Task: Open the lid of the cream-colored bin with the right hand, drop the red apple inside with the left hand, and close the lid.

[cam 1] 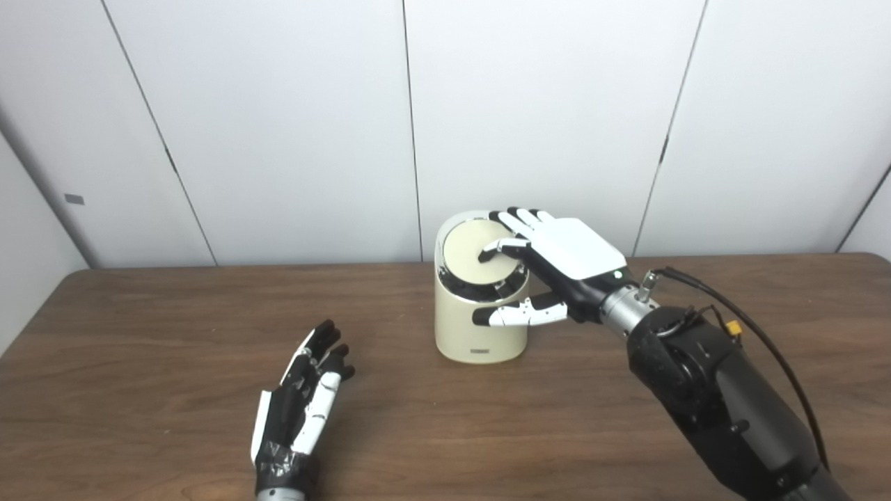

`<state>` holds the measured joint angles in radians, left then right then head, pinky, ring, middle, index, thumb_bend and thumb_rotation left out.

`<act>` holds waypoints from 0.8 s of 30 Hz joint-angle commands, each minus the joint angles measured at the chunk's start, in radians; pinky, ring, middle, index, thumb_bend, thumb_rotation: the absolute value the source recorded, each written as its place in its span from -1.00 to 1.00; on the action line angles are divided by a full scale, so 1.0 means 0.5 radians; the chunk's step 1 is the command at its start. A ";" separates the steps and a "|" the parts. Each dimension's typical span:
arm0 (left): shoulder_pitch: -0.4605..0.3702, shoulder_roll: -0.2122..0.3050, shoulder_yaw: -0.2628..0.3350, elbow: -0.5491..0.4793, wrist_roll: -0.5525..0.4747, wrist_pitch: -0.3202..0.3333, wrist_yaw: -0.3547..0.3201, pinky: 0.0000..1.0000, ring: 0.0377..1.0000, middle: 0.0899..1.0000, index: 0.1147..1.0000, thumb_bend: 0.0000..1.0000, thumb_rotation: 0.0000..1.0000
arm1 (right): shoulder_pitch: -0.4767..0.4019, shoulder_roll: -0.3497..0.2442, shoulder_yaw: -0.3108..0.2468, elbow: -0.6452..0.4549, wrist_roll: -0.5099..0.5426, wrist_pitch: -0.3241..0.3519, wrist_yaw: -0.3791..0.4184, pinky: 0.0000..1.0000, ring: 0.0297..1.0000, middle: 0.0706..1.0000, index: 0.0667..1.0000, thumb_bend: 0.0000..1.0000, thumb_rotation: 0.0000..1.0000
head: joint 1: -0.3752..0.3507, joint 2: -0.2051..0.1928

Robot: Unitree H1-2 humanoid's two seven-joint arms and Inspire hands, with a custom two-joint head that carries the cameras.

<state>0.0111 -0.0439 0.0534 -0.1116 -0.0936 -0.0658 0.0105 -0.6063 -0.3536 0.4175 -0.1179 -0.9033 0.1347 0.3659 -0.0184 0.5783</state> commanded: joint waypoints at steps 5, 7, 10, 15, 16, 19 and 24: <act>-0.050 -0.010 -0.015 -0.091 0.005 -0.057 0.005 0.58 0.72 0.76 0.76 0.08 0.12 | -0.023 -0.029 0.089 0.018 -0.103 0.018 0.204 1.00 1.00 1.00 0.40 0.19 0.79 | 0.006 0.013; -0.053 -0.010 -0.016 -0.089 0.002 -0.060 0.003 0.57 0.71 0.76 0.76 0.08 0.11 | -0.016 -0.024 0.095 0.026 -0.115 0.015 0.204 1.00 1.00 1.00 0.41 0.21 0.80 | 0.007 0.014; -0.054 -0.009 -0.019 -0.087 0.011 -0.065 0.006 0.57 0.71 0.75 0.76 0.07 0.11 | -0.008 -0.013 0.092 0.035 -0.121 0.017 0.193 1.00 1.00 1.00 0.44 0.22 0.83 | 0.009 0.014; -0.060 -0.006 -0.023 -0.082 0.017 -0.063 0.009 0.56 0.71 0.75 0.76 0.08 0.12 | -0.009 0.012 0.018 -0.012 -0.059 0.029 0.131 1.00 1.00 1.00 0.58 0.21 0.81 | 0.009 0.018; -0.061 -0.005 -0.023 -0.080 0.013 -0.063 0.008 0.56 0.70 0.75 0.76 0.09 0.11 | -0.012 0.015 -0.002 -0.028 -0.045 0.030 0.117 1.00 1.00 1.00 0.60 0.22 0.85 | 0.010 0.022; -0.063 -0.011 -0.026 -0.093 -0.009 -0.048 0.007 0.56 0.70 0.75 0.76 0.08 0.06 | -0.022 0.017 -0.065 -0.101 -0.003 0.054 0.112 1.00 1.00 1.00 0.67 0.21 0.94 | 0.010 0.024; -0.053 -0.016 -0.043 -0.109 0.001 -0.054 0.011 0.53 0.69 0.74 0.74 0.05 0.03 | -0.011 0.011 -0.175 -0.262 0.018 0.151 0.204 1.00 1.00 1.00 0.76 0.15 0.83 | 0.017 0.027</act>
<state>0.0098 -0.0450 0.0375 -0.1185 -0.0923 -0.0653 0.0212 -0.5761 -0.3428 0.3592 -0.2045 -0.8938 0.1955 0.4697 -0.0092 0.5906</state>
